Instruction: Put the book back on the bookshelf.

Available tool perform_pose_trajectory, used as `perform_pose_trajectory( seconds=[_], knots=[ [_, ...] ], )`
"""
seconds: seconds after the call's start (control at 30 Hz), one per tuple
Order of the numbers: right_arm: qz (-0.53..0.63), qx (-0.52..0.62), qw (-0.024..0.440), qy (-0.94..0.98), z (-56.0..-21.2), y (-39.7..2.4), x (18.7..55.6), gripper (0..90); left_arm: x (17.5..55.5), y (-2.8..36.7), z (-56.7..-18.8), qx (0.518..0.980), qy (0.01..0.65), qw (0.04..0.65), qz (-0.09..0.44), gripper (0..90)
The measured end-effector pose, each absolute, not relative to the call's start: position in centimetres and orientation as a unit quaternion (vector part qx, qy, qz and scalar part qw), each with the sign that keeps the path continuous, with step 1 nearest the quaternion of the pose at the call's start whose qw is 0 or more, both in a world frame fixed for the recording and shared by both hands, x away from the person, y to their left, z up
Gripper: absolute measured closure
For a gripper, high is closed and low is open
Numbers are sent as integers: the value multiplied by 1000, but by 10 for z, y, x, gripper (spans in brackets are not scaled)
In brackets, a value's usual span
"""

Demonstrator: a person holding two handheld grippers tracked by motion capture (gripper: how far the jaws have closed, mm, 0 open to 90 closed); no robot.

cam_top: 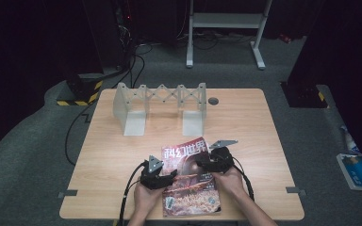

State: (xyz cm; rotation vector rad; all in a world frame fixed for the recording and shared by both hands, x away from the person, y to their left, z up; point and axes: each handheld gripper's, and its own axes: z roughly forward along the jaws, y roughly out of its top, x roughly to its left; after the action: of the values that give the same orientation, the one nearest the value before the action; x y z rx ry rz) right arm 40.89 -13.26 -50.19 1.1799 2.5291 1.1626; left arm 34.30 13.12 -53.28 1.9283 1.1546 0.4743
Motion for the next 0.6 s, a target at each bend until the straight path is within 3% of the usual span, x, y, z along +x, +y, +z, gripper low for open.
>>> perform_pose_trajectory(
  seconds=[0.33, 0.6],
  knots=[
    [384, 384, 58, 838, -501, -126, 407, 485, 343, 131, -533, 765, 459, 410, 189, 296],
    [378, 375, 66, 844, -500, -126, 406, 641, 343, 132, -533, 764, 461, 411, 186, 297]
  ],
)
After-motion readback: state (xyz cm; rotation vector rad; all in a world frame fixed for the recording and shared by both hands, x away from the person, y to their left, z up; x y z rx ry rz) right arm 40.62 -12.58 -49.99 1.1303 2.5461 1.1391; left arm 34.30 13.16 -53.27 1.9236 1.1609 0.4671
